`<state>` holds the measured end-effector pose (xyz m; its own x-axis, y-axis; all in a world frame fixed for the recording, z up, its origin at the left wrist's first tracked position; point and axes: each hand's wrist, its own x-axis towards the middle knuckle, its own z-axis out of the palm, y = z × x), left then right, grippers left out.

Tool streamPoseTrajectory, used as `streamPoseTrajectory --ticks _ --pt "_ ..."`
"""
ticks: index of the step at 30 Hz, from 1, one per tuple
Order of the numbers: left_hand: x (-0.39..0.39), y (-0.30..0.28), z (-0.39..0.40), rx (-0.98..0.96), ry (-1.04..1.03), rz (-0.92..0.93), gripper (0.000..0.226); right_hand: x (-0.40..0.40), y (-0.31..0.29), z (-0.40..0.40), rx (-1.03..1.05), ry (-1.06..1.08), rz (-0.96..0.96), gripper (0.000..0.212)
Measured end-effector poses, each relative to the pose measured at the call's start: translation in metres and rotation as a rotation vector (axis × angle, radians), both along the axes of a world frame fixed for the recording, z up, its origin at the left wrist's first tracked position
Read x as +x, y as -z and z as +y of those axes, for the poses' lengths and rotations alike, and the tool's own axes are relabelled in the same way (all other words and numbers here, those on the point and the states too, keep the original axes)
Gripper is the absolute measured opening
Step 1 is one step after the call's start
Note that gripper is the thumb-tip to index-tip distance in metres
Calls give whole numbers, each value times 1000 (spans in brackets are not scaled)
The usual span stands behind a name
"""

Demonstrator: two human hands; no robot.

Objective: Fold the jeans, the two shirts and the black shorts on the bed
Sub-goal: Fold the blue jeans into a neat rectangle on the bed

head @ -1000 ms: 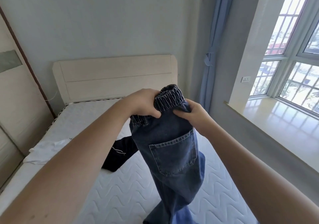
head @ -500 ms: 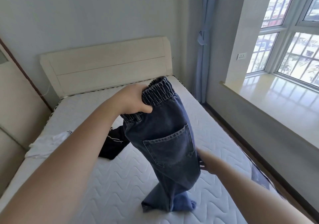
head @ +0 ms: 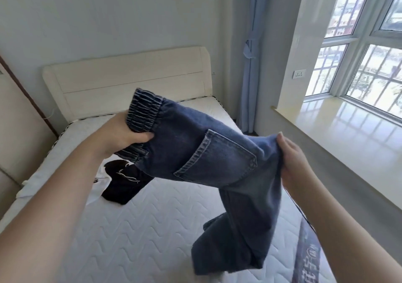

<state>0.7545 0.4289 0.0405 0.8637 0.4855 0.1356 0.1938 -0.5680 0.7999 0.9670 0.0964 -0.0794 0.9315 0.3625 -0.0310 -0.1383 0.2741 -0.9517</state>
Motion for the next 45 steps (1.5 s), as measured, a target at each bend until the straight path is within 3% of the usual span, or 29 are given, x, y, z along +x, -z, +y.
streamPoseTrajectory --ticks 4,7,9,13,16,17,20,25,35,41,45 --pt "0 40 -7 -271 20 -28 32 18 -29 -24 -14 26 -143 35" --pt "-4 78 -13 -393 8 26 79 23 -28 -30 -68 26 -179 35" --pt "-7 109 -23 -483 -11 49 88 25 -19 -33 -118 31 -174 34" --pt "-16 178 -45 -696 -91 80 49 30 10 -34 -258 30 -183 38" --pt "-32 231 -60 -821 -135 165 87 35 41 -25 -437 -5 -204 40" --pt "-40 247 -64 -858 -153 188 88 36 54 -21 -490 -25 -200 39" --pt "-68 288 -77 -959 -249 224 58 30 94 -6 -637 -120 -182 35" --pt "-132 341 -86 -1063 -475 279 33 0 160 31 -764 -306 -124 25" --pt "-264 404 -56 -1195 -696 407 36 -95 243 119 -934 -615 -11 24" --pt "-325 441 1 -1218 -771 359 39 -156 277 197 -1045 -645 -5 24" --pt "-375 474 67 -1187 -700 364 48 -200 307 265 -1142 -639 5 27"
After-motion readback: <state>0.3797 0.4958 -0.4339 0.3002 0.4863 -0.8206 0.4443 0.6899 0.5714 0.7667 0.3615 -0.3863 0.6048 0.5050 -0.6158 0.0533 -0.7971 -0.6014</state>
